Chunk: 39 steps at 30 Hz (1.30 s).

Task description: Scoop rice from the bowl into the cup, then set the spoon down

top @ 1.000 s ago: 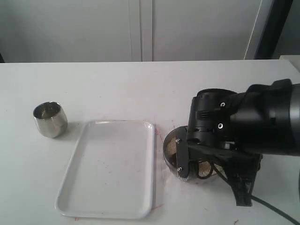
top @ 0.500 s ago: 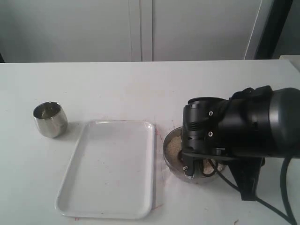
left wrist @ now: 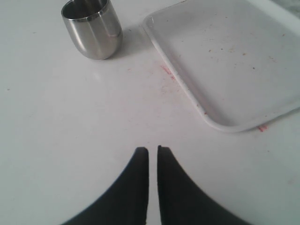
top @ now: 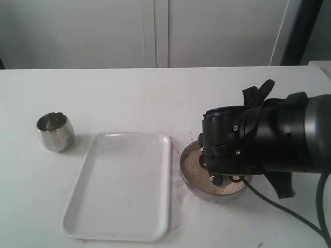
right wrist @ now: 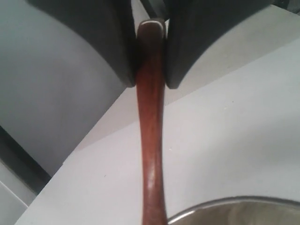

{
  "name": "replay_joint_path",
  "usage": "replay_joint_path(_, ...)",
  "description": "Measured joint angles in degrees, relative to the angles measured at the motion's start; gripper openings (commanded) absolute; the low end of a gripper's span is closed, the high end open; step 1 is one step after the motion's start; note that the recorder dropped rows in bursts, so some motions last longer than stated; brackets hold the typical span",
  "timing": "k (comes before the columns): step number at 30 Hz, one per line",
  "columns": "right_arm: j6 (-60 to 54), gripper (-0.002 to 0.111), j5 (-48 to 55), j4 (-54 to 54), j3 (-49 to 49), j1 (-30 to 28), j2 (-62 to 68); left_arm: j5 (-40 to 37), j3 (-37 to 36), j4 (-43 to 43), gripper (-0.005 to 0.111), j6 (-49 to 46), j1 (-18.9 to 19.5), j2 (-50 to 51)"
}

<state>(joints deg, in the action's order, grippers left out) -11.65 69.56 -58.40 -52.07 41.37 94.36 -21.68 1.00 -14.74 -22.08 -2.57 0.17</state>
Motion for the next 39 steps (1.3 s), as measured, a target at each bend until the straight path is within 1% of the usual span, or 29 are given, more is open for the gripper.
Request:
replay_joint_path(3, -4.02, 0.0, 0.0, -0.13, 0.0, 0.0, 0.0, 0.0, 0.0, 0.0, 0.014, 0.0, 0.0, 0.0)
replay_joint_path(8, -6.97, 0.0, 0.0, -0.14, 0.0, 0.0, 0.1, 0.0, 0.0, 0.0, 0.014, 0.0, 0.0, 0.0)
replay_joint_path(16, -7.6, 0.0, 0.0, -0.03, 0.0, 0.0, 0.1, 0.0, 0.0, 0.0, 0.014, 0.0, 0.0, 0.0)
replay_joint_path(26, -8.48, 0.0, 0.0, 2.64, 0.0, 0.0, 0.1, 0.0, 0.0, 0.0, 0.014, 0.0, 0.0, 0.0)
replay_joint_path(39, -8.72, 0.0, -4.07, 7.19, 0.0, 0.0, 0.1, 0.0, 0.0, 0.0, 0.014, 0.0, 0.0, 0.0)
